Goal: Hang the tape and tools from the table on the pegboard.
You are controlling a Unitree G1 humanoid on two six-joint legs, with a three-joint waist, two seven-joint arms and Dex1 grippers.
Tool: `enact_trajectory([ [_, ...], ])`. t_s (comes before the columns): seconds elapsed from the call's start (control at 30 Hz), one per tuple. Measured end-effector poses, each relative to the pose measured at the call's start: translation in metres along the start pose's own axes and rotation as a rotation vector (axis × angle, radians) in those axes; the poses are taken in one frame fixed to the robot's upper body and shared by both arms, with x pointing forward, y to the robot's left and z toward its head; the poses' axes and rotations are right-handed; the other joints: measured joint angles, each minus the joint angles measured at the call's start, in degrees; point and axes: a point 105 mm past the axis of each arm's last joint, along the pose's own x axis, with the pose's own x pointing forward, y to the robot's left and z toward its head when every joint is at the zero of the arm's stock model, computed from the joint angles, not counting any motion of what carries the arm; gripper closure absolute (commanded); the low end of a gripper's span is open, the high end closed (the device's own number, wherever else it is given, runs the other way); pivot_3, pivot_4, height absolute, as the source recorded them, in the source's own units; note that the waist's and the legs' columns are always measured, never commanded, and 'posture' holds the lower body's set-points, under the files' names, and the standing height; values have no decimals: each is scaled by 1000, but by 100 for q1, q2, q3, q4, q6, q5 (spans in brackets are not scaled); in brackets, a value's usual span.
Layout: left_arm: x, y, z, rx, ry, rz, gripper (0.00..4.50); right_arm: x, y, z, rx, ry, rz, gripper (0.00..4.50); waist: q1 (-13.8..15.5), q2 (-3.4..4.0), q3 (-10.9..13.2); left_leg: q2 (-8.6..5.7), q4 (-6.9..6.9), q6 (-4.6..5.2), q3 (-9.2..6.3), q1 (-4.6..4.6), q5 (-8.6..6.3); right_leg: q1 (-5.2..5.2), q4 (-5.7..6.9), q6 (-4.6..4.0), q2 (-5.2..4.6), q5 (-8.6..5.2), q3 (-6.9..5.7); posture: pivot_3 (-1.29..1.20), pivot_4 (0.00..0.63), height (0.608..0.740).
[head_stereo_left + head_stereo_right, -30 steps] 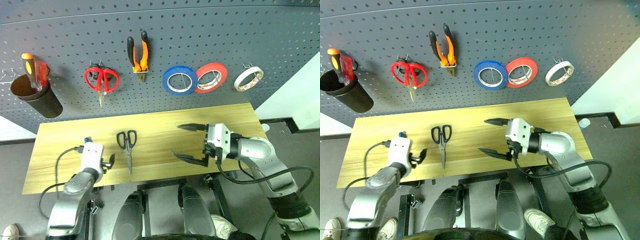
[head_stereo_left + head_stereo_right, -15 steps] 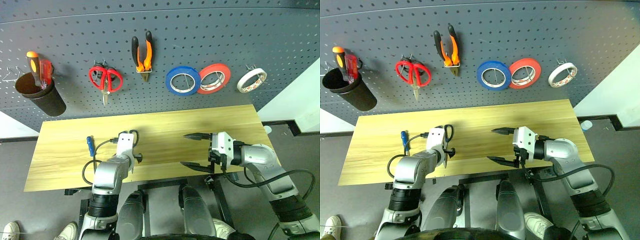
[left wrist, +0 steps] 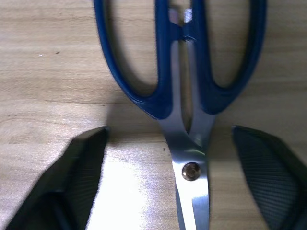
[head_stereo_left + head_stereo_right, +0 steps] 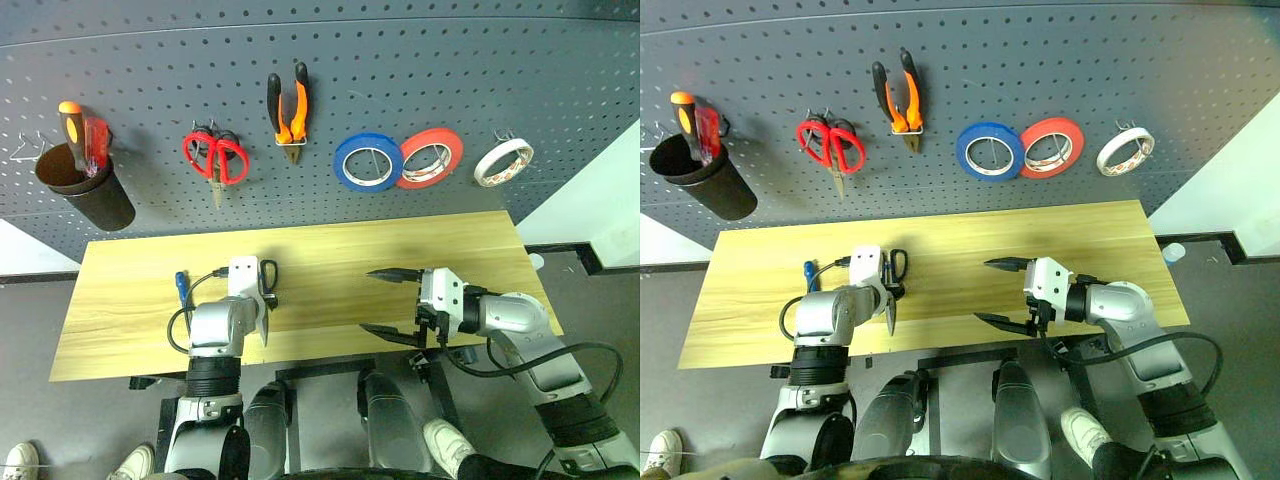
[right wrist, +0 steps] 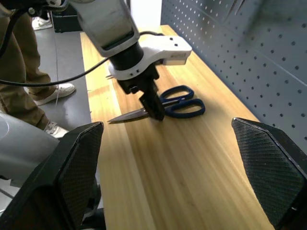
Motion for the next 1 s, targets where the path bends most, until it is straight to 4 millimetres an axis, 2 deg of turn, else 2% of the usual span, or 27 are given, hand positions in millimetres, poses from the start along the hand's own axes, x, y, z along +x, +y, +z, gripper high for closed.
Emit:
enact_trajectory([
  [0.2, 0, 2, -1, -33, 6, -3, 3240, -7, 11, -9, 58, 43, 65, 0, -2, 0, -1, -1, 2, -1, 0, 4, 1, 6, 0, 2, 0, 1, 0, -52, 208, 733],
  [0.23, 0, 0, -1, -37, 6, -10, 3532, -8, 11, -9, 60, 44, 71, 0, -2, 0, -1, -1, 3, -2, 0, 7, 1, 9, 0, 3, -1, 1, 0, -52, 208, 733],
  [0.27, 0, -3, 0, -44, 5, -23, 3638, -8, 11, -9, 59, 44, 74, 0, -1, 0, -2, -1, 5, -2, 0, 9, 1, 13, 0, 4, -1, 1, 0, -52, 208, 733],
  [0.6, -1, -8, -1, -79, 19, -57, 3792, -9, -1, -27, -45, 170, 44, 0, -7, -3, -5, -2, 9, -4, 1, 13, 2, 18, 0, 6, -1, 5, 1, -40, 203, 733],
  [0.77, -5, -8, -2, -78, 36, -67, 3793, -9, -4, -29, -72, 178, 41, 0, -12, -4, -6, -2, 9, -5, 0, 13, 2, 18, 0, 6, -2, 5, 1, -43, 200, 733],
  [0.9, -24, 0, 10, -70, -56, -140, 3793, -8, -5, -27, -86, 169, 34, 0, -32, -4, -5, -1, 6, -8, 0, 12, 4, 16, 1, 5, -1, 5, 1, -42, 195, 733],
  [1.0, -43, 18, 20, -22, -139, -160, 3793, -6, -8, -24, -99, 155, 27, 0, -26, -3, -7, -2, 6, -13, 0, 13, 7, 16, 2, 3, -1, 6, 2, -26, 193, 733],
])
